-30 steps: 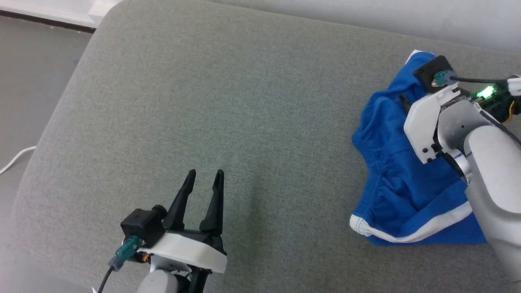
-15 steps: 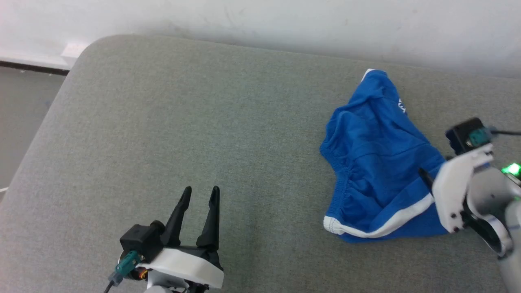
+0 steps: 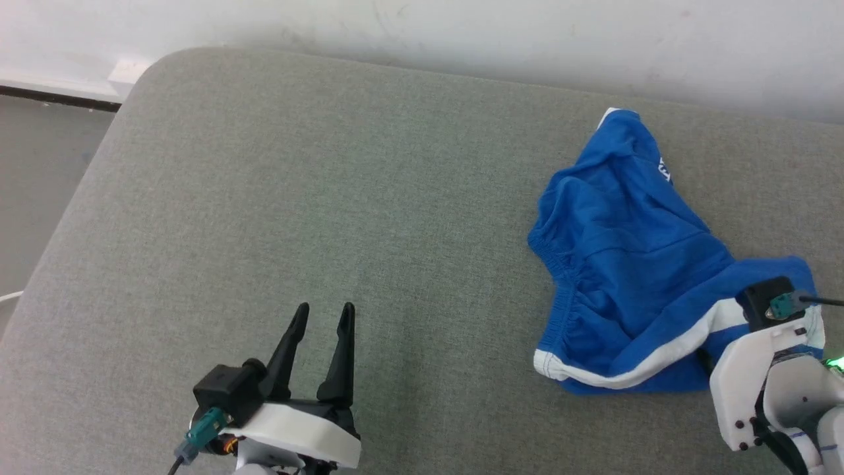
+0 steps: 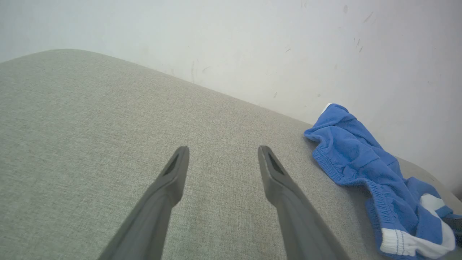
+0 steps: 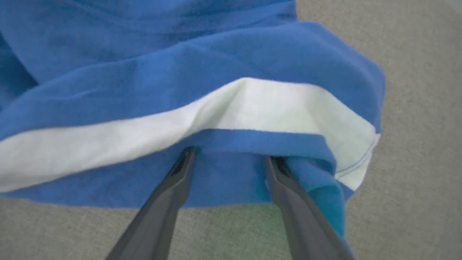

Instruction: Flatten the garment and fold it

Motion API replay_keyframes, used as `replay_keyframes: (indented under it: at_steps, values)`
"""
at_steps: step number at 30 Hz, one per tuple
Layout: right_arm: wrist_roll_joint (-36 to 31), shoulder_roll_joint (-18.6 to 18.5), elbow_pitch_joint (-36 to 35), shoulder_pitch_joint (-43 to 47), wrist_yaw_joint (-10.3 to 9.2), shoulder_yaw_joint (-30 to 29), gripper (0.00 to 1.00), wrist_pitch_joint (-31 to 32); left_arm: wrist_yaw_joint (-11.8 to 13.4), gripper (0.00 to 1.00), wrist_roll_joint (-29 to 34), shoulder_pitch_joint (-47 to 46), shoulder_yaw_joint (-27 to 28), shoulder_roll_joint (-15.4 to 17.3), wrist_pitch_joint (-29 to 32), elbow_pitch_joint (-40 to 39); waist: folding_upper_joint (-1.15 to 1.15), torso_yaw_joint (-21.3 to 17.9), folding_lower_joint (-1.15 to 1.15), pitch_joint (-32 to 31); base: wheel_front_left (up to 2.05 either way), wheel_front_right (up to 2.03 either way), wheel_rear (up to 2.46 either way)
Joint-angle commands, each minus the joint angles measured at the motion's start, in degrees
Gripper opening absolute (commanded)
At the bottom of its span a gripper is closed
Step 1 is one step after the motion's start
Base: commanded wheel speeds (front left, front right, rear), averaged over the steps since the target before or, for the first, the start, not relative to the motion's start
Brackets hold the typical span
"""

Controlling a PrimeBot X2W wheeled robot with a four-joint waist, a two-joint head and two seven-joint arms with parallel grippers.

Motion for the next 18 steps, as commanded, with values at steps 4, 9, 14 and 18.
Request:
replay_keyframes:
  at_steps: [4,9,14,18]
  values:
    - [-1.4,0.4,4.6,-2.1,-0.05,1.5,0.25,-4.0,-0.5,1.0,0.3,-0.6,0.7,-0.1,-0.3,0.0,0.0,-0.3,0.0,0.0,0.0,0.0,0.0]
    - [-1.3,0.8,5.3,-4.7,-0.05,2.8,0.0,-7.2,-0.5,1.0,0.5,-0.1,1.3,-0.1,-0.3,-0.3,0.0,-2.2,0.0,-0.6,0.0,0.0,0.0]
    - [-1.0,1.3,-1.3,-3.1,-0.05,1.9,0.0,-7.5,-0.6,1.0,0.8,0.2,1.3,-0.1,-0.3,-1.1,0.0,-4.2,0.0,-1.2,0.0,0.0,0.0]
    - [-0.4,3.9,-8.5,6.3,-0.05,-1.0,0.0,-3.9,-0.5,1.0,0.7,0.7,1.2,-0.1,-0.3,-1.6,0.0,-5.0,0.0,-1.2,0.0,0.0,0.0]
